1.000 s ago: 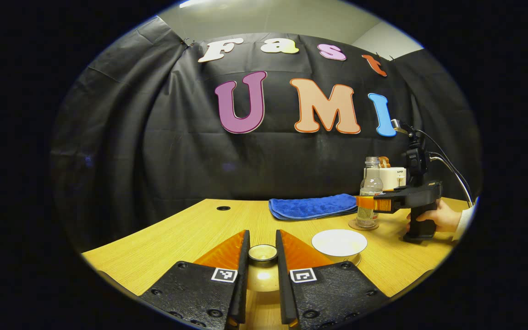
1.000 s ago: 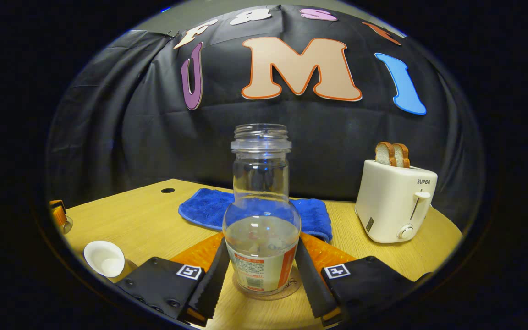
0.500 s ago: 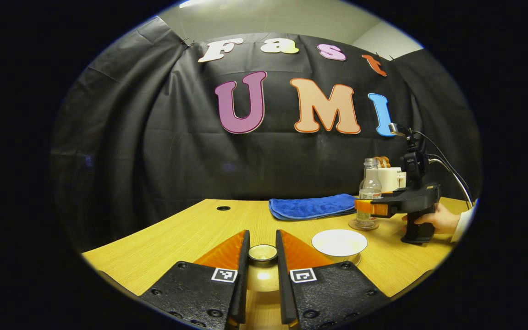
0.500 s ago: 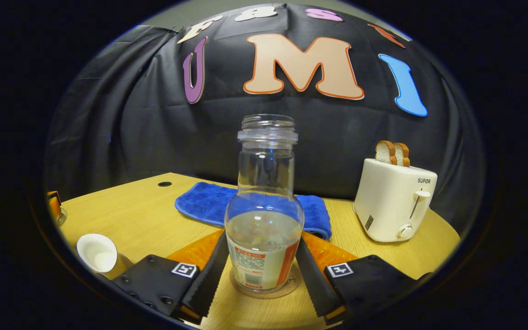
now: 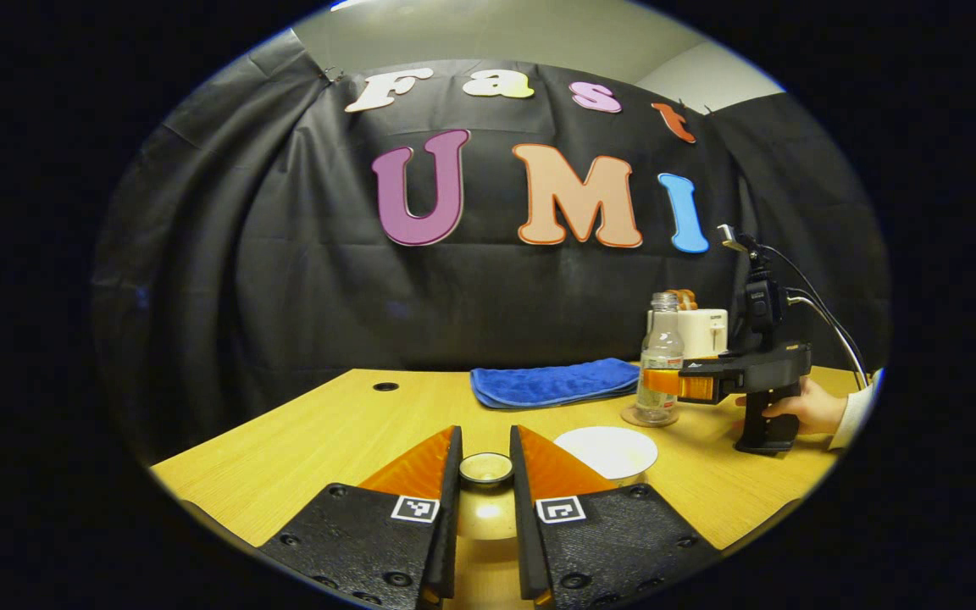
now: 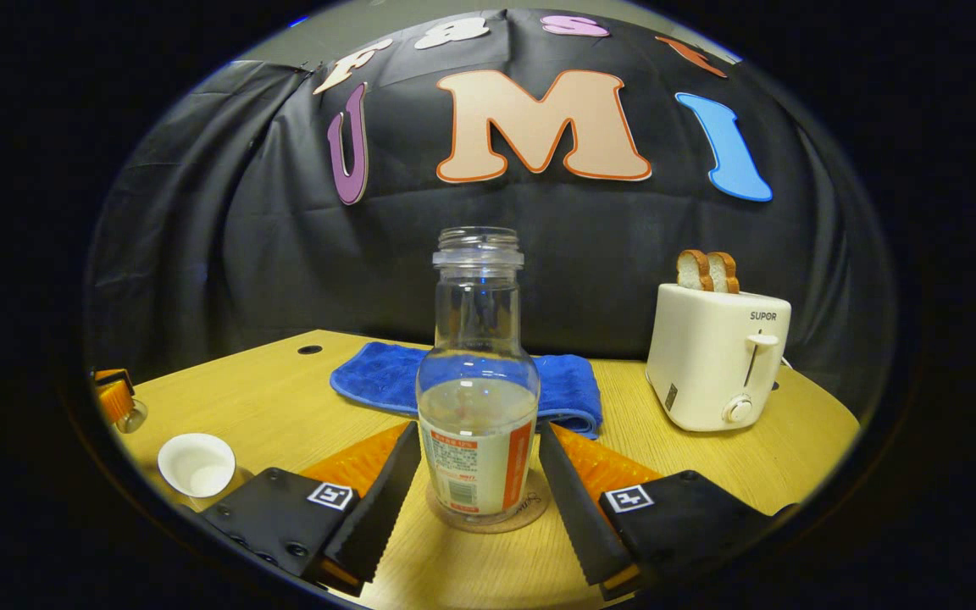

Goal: Open the teacup lid with one hand, grasp the water bottle and pour water into the teacup with the other hand; after pouring, place the water bottle on the coaster and then close the teacup lid.

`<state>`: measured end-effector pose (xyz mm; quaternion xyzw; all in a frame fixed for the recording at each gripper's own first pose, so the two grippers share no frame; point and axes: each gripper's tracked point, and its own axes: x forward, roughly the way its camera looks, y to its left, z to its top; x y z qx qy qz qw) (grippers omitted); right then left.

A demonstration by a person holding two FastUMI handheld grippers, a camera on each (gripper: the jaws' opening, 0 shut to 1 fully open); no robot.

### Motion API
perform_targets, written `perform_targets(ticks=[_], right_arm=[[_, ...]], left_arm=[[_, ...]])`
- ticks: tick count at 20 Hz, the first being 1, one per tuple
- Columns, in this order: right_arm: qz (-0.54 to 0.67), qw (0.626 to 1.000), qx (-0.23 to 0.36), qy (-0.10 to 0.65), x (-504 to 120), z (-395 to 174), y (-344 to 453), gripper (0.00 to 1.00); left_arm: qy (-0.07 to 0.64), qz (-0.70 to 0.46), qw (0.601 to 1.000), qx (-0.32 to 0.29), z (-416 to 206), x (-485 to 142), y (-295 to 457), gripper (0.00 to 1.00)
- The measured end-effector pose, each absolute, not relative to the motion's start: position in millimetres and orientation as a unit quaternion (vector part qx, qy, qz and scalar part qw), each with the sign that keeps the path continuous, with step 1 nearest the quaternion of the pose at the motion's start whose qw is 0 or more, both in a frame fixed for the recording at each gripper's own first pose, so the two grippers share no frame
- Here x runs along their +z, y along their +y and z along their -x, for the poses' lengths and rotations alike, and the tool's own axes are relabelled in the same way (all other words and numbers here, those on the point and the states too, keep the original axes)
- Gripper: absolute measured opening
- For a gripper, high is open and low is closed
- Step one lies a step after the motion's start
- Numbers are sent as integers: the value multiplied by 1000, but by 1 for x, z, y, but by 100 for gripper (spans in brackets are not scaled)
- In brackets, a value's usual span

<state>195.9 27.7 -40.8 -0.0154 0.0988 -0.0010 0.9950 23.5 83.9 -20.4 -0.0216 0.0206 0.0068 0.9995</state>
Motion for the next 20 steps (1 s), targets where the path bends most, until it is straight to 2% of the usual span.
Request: perform_targets(ticks=[8,11,12,13,20], right_arm=[[8,999,18,44,-18,-118,18,91],[7,1000,19,23,-10,-100,13,91],[7,1000,19,17,-6,-93,11,88],[7,1000,18,8,-4,-86,11,91],[6,1000,24,10,-3,-58,8,91]], left_arm=[[31,24,994,-100,-62,-22,25,27],[45,18,992,-112,-69,-27,15,27],[50,16,992,-118,-72,-27,11,27],[55,14,991,-122,-73,-28,8,27],[79,-2,987,-140,-80,-35,-4,27]])
